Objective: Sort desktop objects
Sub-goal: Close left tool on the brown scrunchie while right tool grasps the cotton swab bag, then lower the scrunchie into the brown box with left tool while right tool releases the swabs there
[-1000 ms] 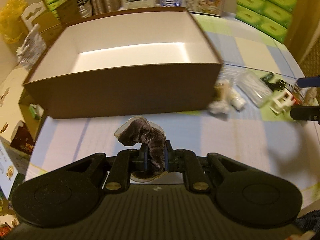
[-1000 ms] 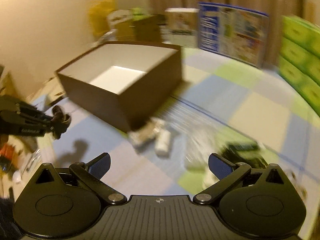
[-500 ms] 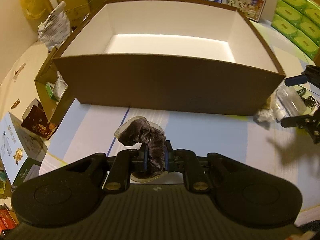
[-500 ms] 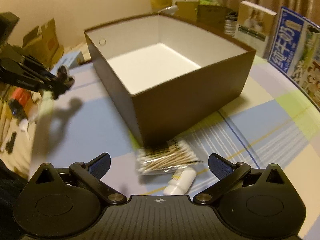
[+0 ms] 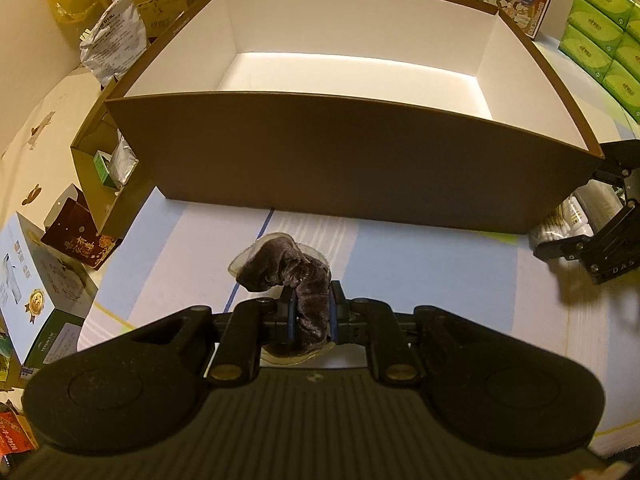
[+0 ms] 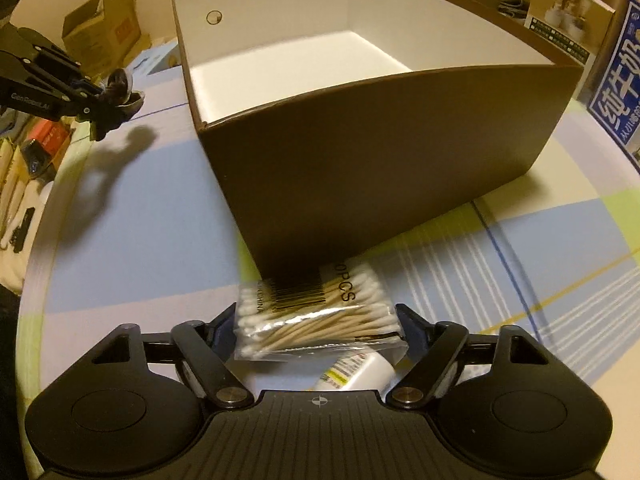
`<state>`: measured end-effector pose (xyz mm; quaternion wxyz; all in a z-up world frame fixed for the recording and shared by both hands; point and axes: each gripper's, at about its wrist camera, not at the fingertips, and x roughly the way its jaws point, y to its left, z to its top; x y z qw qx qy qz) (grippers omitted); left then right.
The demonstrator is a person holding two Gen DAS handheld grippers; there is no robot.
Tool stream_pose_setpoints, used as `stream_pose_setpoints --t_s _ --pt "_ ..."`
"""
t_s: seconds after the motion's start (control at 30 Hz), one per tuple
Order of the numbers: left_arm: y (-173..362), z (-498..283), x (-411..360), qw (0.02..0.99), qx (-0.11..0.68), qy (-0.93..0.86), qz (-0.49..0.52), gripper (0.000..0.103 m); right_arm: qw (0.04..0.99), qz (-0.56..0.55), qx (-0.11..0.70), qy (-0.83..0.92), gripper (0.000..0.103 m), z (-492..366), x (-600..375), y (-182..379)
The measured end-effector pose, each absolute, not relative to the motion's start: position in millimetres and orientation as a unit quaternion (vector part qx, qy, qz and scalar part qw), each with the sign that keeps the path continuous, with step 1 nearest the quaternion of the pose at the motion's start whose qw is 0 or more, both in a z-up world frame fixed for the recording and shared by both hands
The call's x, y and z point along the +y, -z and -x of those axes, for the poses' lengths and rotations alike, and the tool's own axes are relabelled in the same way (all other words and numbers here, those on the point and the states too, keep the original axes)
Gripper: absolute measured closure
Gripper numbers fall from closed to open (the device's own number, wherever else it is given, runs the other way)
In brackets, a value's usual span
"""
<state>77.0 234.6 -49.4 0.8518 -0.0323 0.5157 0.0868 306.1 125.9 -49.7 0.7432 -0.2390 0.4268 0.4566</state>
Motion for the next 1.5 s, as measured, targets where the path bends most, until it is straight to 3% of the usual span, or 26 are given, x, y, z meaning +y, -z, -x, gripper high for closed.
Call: stream_pose_setpoints --t_s 0.07,0.37,0.97,1.5 --pt "49 -77 235 0.852 0.516 -0.086 0.032 0.091 0.747 0.237 0.423 -0.455 0.034 -299 122 46" --pt "40 -72 232 0.858 0.508 -0.072 0.026 0.091 0.771 0.227 0.398 -0.442 0.035 -278 110 11" --pt "-38 -90 240 0.898 0.438 0.013 -0.031 0.091 0.811 0.15 0.344 -0.448 0.035 -277 136 -93" --pt "-33 -184 257 0.895 0.427 0.112 -0.056 0.091 0.801 0.173 0.36 -0.446 0.035 -341 218 -75"
